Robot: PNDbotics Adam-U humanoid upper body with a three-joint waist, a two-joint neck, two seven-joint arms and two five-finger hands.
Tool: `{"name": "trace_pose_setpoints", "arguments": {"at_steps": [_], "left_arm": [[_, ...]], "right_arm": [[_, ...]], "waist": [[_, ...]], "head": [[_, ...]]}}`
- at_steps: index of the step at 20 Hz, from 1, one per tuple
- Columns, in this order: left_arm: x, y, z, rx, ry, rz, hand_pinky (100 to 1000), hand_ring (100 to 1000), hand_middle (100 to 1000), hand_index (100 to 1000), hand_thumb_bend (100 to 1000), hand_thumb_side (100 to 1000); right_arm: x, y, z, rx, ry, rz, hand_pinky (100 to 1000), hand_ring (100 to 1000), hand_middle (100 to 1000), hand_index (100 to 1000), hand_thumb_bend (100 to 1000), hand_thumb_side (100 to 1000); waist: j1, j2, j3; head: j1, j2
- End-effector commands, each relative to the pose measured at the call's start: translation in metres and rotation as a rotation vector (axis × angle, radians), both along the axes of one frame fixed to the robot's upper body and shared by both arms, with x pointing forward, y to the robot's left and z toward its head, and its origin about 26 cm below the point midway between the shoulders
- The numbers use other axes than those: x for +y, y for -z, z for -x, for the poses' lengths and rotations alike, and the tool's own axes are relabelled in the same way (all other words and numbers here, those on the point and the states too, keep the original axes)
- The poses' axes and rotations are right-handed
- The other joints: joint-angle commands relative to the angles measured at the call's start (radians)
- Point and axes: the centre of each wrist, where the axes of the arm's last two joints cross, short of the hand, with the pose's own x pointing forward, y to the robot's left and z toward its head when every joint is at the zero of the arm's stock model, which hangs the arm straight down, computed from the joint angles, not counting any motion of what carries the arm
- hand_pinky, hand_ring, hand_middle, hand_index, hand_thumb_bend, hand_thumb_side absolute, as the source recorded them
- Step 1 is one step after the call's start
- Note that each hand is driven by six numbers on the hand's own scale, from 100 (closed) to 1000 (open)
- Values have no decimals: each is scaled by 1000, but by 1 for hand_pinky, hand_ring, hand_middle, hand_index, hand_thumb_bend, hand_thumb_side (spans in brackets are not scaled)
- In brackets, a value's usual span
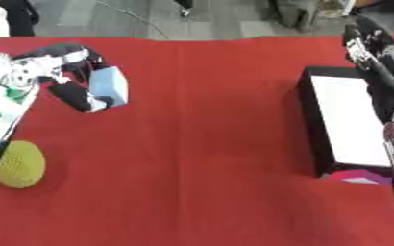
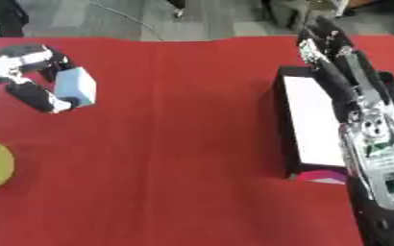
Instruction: Pick up the objects with one hand, pass them to the other hand, and then place them into the box on the other side of the table.
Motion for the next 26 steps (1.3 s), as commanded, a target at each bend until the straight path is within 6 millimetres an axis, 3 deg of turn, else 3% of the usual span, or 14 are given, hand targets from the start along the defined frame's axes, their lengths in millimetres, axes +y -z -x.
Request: {"name": "trace_pose_setpoints", "arguments": {"at_steps": [1, 3, 7, 13, 20, 26], "left_arm": [[1, -15, 16, -87, 25, 93, 672, 594, 538, 642, 100, 194], [-3, -6, 21, -115, 37, 164, 659, 586, 534, 643, 100, 246], [-9, 14, 30, -179, 56, 268, 643, 577, 534, 644, 100, 276], [-21, 32, 45, -365, 90, 370, 612, 559, 524, 629, 100, 288], [-29, 55, 58, -430, 152, 406, 606, 552, 536, 629, 100, 320], [-34, 68, 65, -453, 144, 418, 581, 517, 534, 634, 100, 328]], "right_arm": [[12, -27, 6, -82, -52, 107, 971, 1000, 936, 1000, 100, 565], [27, -41, 9, -124, -97, 214, 965, 1000, 934, 1000, 100, 551], [57, -64, 17, -170, -185, 456, 948, 1000, 934, 999, 100, 399], [96, -83, 31, -185, -278, 771, 925, 1000, 923, 983, 100, 257], [127, -82, 41, -189, -397, 943, 933, 1000, 937, 985, 100, 232], [140, -77, 45, -181, -448, 985, 937, 1000, 948, 992, 100, 242]], "waist": [[-2, -24, 1], [-5, -27, 3], [-10, -30, 3], [-13, -35, -1], [-13, -36, -9], [-13, -35, -12]], "head": [[-10, -14], [-16, -15], [-26, -18], [-31, -9], [-25, 14], [-13, 20]]}}
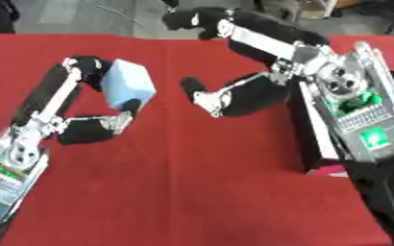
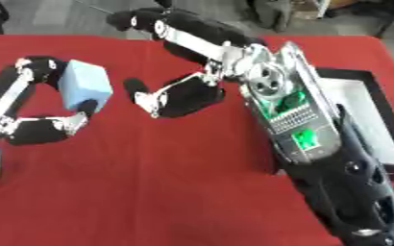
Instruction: Pick up the objects with one hand, pass them to the other hand, and then place them into the box on the other side of the table.
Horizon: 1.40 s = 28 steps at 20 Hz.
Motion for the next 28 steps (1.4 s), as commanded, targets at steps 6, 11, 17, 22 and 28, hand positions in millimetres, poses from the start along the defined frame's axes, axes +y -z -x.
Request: {"name": "trace_pose_setpoints", "arguments": {"at_steps": [6, 11, 17, 22, 28], "left_arm": [[-12, 1, 9, -107, 10, -25, 556, 490, 502, 640, 100, 295], [-16, 5, 12, -153, 27, -38, 547, 487, 497, 637, 100, 293], [-19, 6, 13, -167, 60, -15, 549, 486, 496, 636, 100, 322], [-20, 6, 14, -185, 78, 11, 549, 484, 495, 636, 100, 342], [-19, 9, 15, -218, 93, 54, 546, 483, 495, 636, 100, 343]], "right_arm": [[15, 1, 7, -32, -29, 39, 921, 1000, 924, 961, 100, 221], [22, 7, 4, -46, -16, 76, 912, 1000, 914, 958, 100, 196], [30, 11, 2, -49, -28, 128, 981, 1000, 944, 966, 100, 209], [35, 10, 1, -59, -30, 174, 976, 1000, 961, 973, 100, 178], [35, 9, -2, -72, 16, 195, 903, 1000, 902, 956, 100, 182]], "waist": [[4, -27, -3], [6, -25, -3], [6, -27, -4], [6, -29, -5], [5, -29, -6]], "head": [[5, 4], [0, 6], [-3, 8], [-6, 8], [-7, 8]]}}
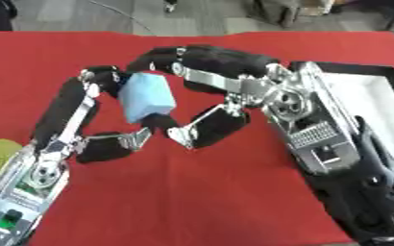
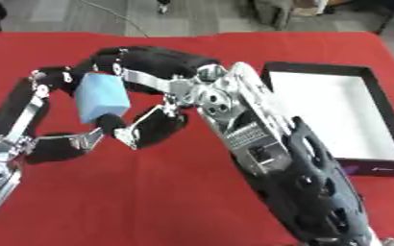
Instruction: Pick up the objects with one hand, pass them to the other hand, and then place them into the box on the other side of the table.
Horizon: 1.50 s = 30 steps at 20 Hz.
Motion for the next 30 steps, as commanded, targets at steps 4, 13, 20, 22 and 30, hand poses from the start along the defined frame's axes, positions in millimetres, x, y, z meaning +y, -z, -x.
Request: {"name": "trace_pose_setpoints", "arguments": {"at_steps": [4, 13, 20, 22, 30], "left_arm": [[-1, -5, 3, -75, 38, 47, 546, 483, 494, 635, 100, 325], [-2, -2, 3, -102, 49, 56, 546, 482, 489, 629, 100, 321], [-2, -4, 4, -148, 52, 80, 550, 485, 486, 625, 100, 297], [-2, -4, 4, -163, 52, 83, 552, 486, 487, 626, 100, 285], [-4, -5, 4, -194, 56, 79, 558, 491, 488, 626, 100, 274]], "right_arm": [[1, -7, 1, -50, 36, -7, 905, 1000, 895, 955, 100, 171], [4, -6, 0, -46, 62, -41, 935, 1000, 877, 957, 100, 170], [6, -4, -3, -42, 65, -7, 971, 1000, 848, 937, 100, 174], [6, -5, -3, -45, 68, 5, 975, 1000, 834, 929, 100, 169], [7, -5, -4, -38, 80, -30, 970, 1000, 704, 831, 100, 100]], "waist": [[3, -29, -2], [6, -28, -2], [6, -28, -1], [5, -29, -1], [5, -29, 0]], "head": [[-5, -1], [-10, -3], [-14, -4], [-14, -3], [-14, -5]]}}
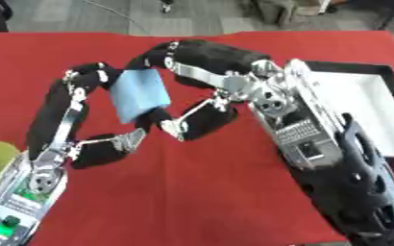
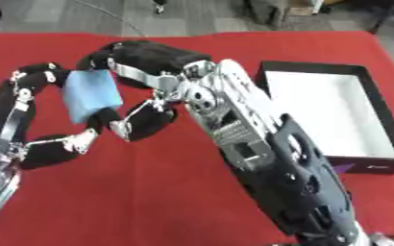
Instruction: Pick up the objects with one hand, pass them to the other hand, and then place them into the box on the other side of the table.
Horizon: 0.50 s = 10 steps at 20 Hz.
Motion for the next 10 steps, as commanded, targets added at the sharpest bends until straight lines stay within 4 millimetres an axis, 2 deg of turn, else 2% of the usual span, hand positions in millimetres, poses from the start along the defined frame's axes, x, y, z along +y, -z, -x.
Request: {"name": "trace_pose_setpoints", "arguments": {"at_steps": [1, 3, 10], "left_arm": [[-2, -10, 3, -49, 19, 6, 559, 492, 488, 625, 100, 273], [-3, -11, 4, -55, 18, 8, 562, 495, 491, 625, 100, 260], [-3, -12, 4, -72, 9, 5, 587, 518, 512, 633, 100, 157]], "right_arm": [[-1, -5, -1, -10, 14, -34, 968, 1000, 677, 811, 100, 100], [-1, -4, -1, -4, 21, -64, 963, 1000, 603, 754, 100, 100], [0, -3, 0, 7, 44, -147, 946, 1000, 502, 651, 100, 100]], "waist": [[3, -29, 1], [3, -29, 1], [4, -29, 0]], "head": [[-3, -5], [-3, -6], [-4, -5]]}}
